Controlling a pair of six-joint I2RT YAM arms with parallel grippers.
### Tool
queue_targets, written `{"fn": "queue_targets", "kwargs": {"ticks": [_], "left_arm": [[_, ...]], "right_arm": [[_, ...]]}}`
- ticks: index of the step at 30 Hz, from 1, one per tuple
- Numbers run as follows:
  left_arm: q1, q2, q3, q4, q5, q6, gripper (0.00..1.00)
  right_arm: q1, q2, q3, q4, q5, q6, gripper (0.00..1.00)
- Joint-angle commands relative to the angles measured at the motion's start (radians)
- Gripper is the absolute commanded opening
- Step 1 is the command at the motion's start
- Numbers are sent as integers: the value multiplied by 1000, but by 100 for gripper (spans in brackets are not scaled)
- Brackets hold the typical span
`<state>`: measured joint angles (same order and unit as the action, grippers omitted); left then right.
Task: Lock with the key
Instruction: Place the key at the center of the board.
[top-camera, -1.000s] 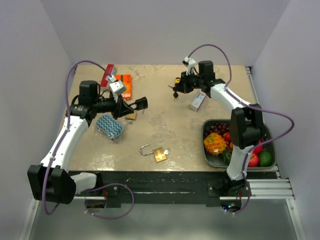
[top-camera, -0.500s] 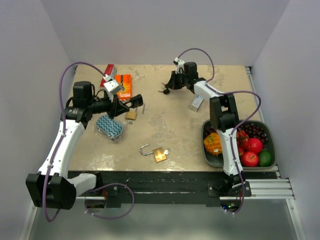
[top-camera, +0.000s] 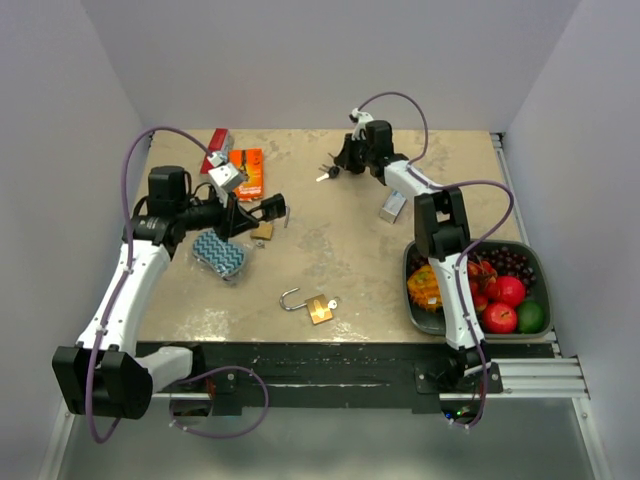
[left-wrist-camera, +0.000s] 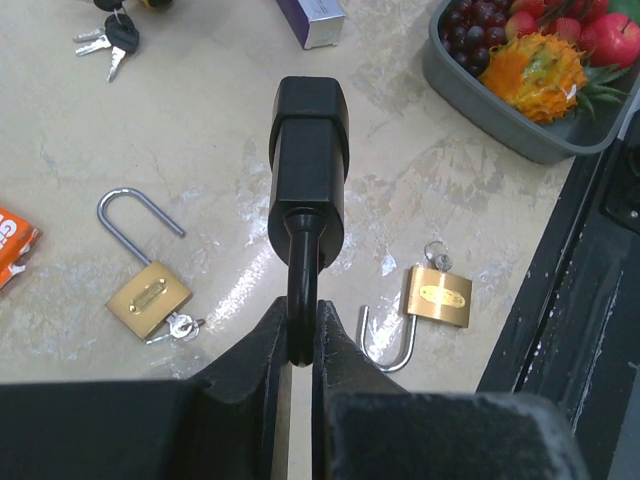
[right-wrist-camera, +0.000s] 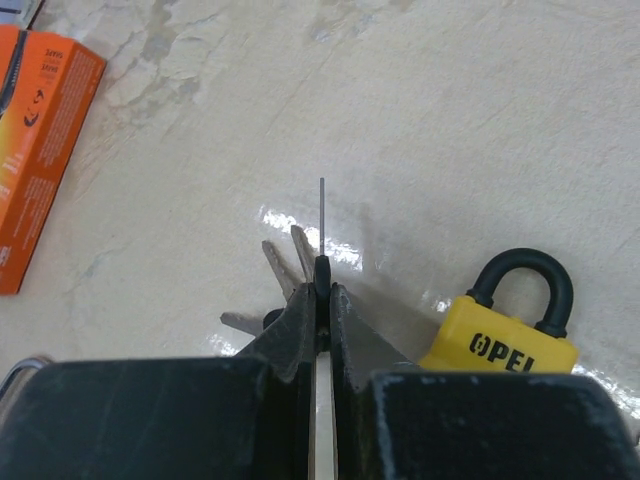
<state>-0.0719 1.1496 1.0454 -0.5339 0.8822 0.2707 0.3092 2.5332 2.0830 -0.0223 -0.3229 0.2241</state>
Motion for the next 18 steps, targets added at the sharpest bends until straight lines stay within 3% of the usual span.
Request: {"fn": "queue_targets", "kwargs": {"ticks": [1, 5, 8, 14, 16, 18], "left_arm": [[11, -27, 7, 80, 44, -10, 0], [11, -7, 10, 87, 58, -21, 0], [11, 13, 24, 91, 64, -47, 0], [11, 77, 60, 101, 93, -143, 0], [11, 117, 88, 63, 93, -153, 0], [11, 163, 137, 10, 89, -154, 0]], "right_arm": [[2, -1, 45, 48, 58, -20, 15], [2, -25, 37, 64, -5, -37, 49], [21, -86, 6, 68, -93, -124, 61], [45, -307, -171, 70, -220, -319, 75], [50, -417, -230, 52, -249, -388, 92], [48, -493, -325, 26, -303, -518, 97]]}}
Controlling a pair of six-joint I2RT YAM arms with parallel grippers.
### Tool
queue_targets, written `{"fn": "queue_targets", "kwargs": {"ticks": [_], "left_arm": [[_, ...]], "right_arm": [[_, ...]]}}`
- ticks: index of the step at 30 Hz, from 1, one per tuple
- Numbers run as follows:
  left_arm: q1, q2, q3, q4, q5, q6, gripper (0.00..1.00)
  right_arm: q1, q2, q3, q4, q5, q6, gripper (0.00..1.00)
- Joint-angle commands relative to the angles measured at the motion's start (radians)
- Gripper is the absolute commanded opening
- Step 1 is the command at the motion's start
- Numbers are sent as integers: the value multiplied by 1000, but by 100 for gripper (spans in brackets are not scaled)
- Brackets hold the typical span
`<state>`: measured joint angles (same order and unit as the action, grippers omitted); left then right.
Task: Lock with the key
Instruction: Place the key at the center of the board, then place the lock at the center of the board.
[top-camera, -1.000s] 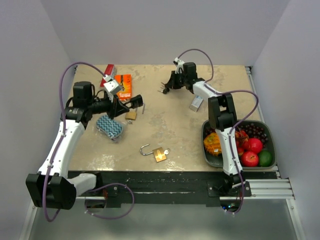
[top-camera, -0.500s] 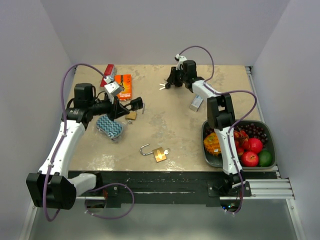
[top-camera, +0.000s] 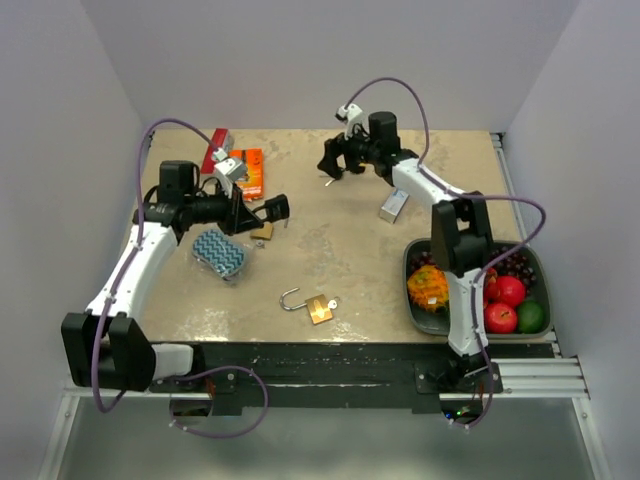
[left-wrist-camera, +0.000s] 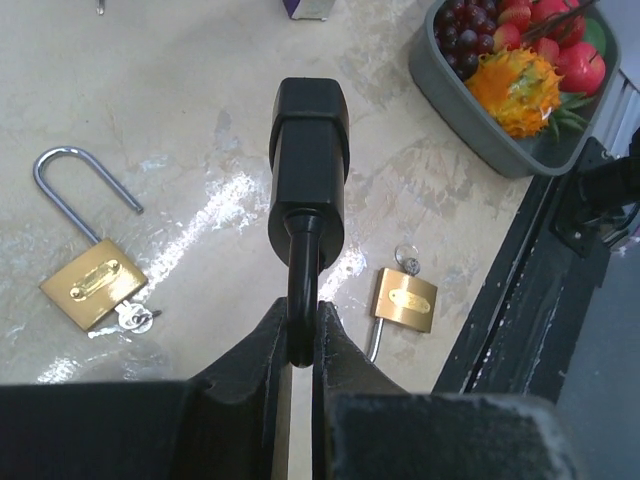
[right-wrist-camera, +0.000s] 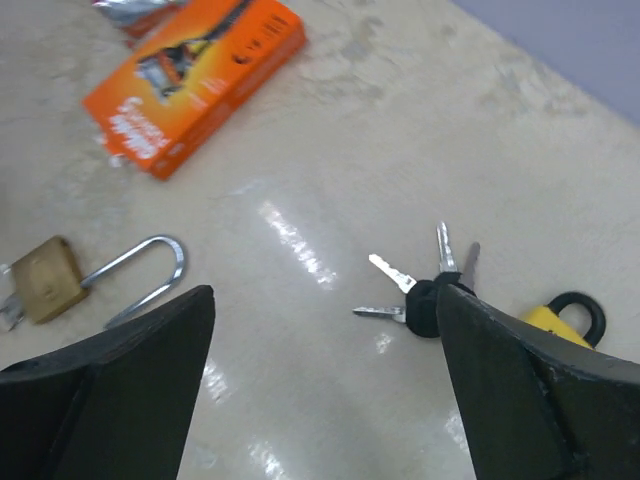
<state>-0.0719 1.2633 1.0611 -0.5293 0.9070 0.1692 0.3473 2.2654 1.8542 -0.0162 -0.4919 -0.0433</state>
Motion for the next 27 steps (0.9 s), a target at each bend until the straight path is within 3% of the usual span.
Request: {"fn": "queue_targets", "kwargs": {"ticks": [1, 6, 8, 13, 20, 27], "left_arm": [[11, 65, 138, -15, 66, -57, 0], [6, 154, 230, -141, 139, -60, 0], [-5, 163, 246, -173, 167, -46, 0], [-65, 153, 235, -215, 213, -59, 0], [-81, 123, 189, -175, 291, -138, 0], [-89, 105, 169, -175, 297, -140, 0]], "right_arm": [[13, -269, -131, -10, -148, -303, 98], [42, -530, -331, -216, -275, -701, 98], [99, -633, -421, -260, -260, -867, 98], [215, -771, -569, -228, -206, -1022, 99], [375, -845, -682, -114, -116, -1035, 96], [412, -851, -704, -39, -77, -968, 88]]}}
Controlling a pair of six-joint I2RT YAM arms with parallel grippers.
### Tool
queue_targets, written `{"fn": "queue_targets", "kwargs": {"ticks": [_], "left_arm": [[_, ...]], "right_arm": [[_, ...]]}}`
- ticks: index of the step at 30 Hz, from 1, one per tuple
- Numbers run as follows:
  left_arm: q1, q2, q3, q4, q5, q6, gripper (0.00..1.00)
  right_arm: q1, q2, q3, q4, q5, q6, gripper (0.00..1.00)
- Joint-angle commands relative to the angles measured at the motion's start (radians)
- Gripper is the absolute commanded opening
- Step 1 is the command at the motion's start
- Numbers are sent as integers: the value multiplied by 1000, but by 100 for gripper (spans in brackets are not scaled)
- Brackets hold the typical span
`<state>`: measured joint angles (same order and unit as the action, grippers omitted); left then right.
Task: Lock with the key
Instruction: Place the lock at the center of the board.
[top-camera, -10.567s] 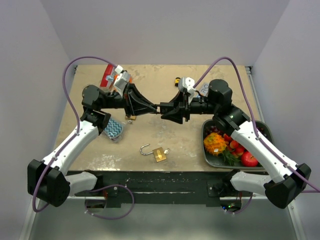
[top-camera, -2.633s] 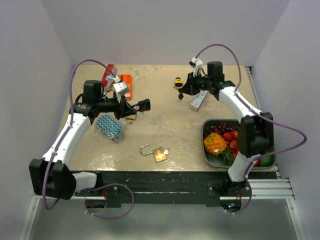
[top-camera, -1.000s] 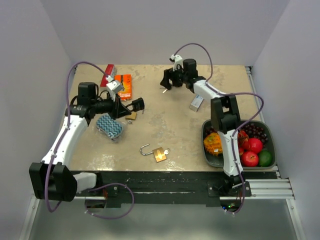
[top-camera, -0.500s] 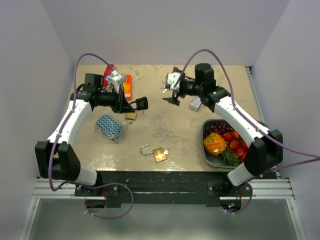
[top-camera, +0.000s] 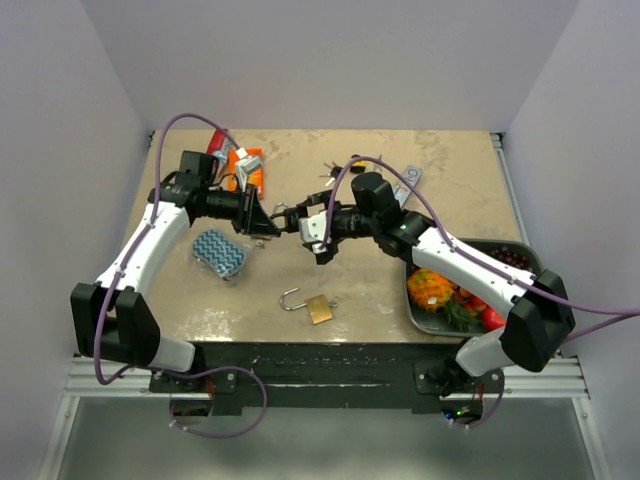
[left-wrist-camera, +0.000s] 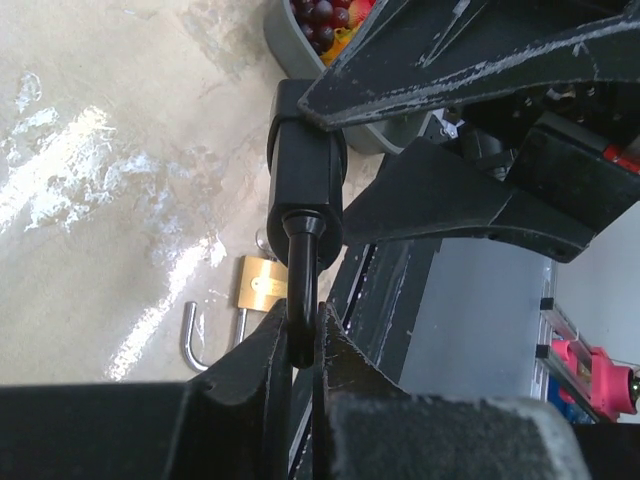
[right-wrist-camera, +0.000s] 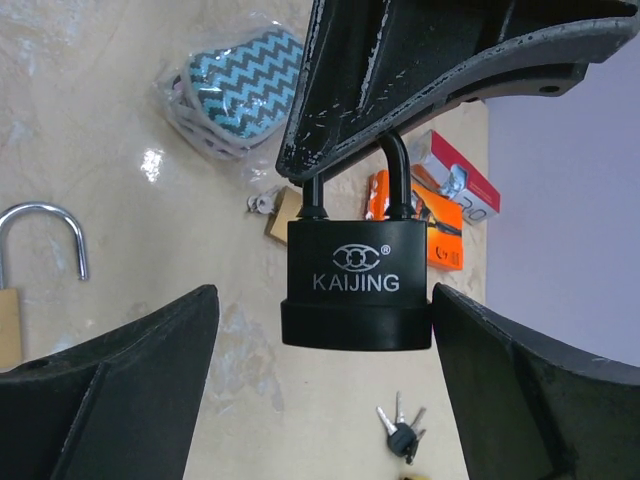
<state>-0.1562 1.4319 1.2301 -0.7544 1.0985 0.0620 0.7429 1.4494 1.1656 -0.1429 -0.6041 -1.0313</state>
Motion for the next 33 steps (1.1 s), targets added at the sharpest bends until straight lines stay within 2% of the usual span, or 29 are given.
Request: {"fn": "queue_targets", "kwargs": {"ticks": [1, 16, 27, 31, 33], "left_arm": [[-8, -67, -3, 50, 104, -34, 0], [-22, -77, -15, 66, 87, -45, 0], [-23, -77, -18, 72, 87, -48, 0], [-23, -77, -20, 73, 87, -50, 0], [-23, -77, -24, 76, 87, -48, 0]], "right_arm": [[19, -35, -15, 91, 36, 27, 87], [61, -4, -4, 127, 67, 27, 66], [84, 29, 8, 132, 121, 5, 61], [84, 34, 17, 128, 132, -3, 53], [84, 40, 20, 121, 138, -3, 42]]}}
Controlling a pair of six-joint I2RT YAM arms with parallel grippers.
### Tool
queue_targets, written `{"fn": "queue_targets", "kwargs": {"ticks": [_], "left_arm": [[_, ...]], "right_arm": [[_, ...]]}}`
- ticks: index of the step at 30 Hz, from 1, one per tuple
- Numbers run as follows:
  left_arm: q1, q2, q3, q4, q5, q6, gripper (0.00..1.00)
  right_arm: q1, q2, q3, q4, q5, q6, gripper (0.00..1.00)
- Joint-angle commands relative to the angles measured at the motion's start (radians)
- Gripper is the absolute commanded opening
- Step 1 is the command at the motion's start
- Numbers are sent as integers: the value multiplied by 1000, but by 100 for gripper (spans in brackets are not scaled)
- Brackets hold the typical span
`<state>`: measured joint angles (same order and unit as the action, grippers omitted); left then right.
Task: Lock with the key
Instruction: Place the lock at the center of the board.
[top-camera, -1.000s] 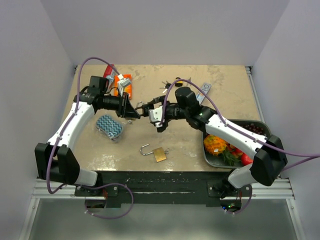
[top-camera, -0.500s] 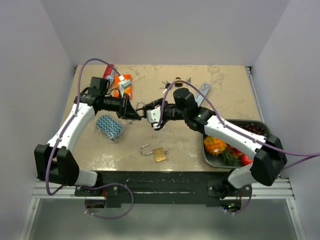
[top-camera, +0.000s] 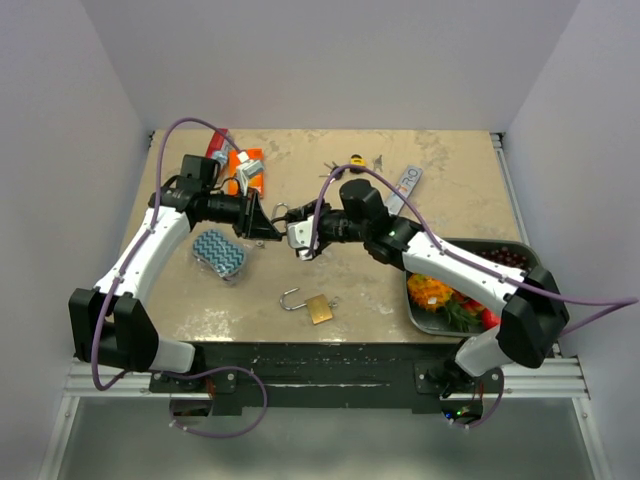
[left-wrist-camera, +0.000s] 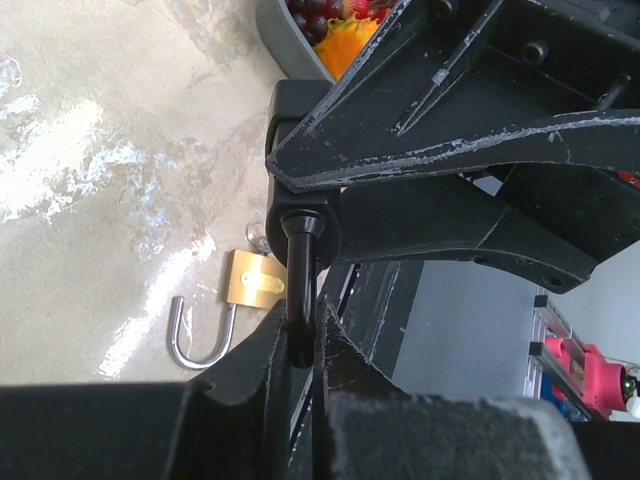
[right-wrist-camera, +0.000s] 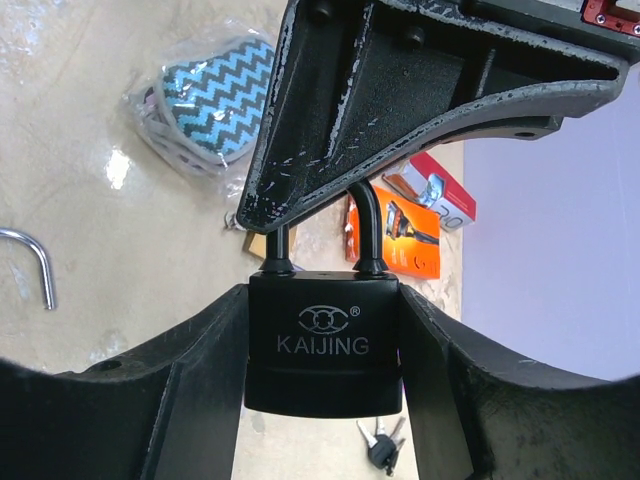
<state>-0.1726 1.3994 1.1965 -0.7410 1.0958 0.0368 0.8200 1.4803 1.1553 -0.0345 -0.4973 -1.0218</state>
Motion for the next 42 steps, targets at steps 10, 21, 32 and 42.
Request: {"fn": "queue_targets", "kwargs": {"ticks": [10, 21, 32, 42], "left_arm": [[148, -97, 40, 123, 24, -12, 89], [479, -103, 98, 209, -116, -166, 99], [501, -175, 18, 157, -192, -138, 99], [504, -188, -25, 144, -185, -112, 99]], "right_arm": [[-36, 124, 177, 31, 167, 351, 0], [-165, 566, 659, -212, 636, 1130, 0], [-205, 982, 1164, -306, 825, 1270, 0], [-223, 1043, 1153, -139, 796, 1399, 0]]}}
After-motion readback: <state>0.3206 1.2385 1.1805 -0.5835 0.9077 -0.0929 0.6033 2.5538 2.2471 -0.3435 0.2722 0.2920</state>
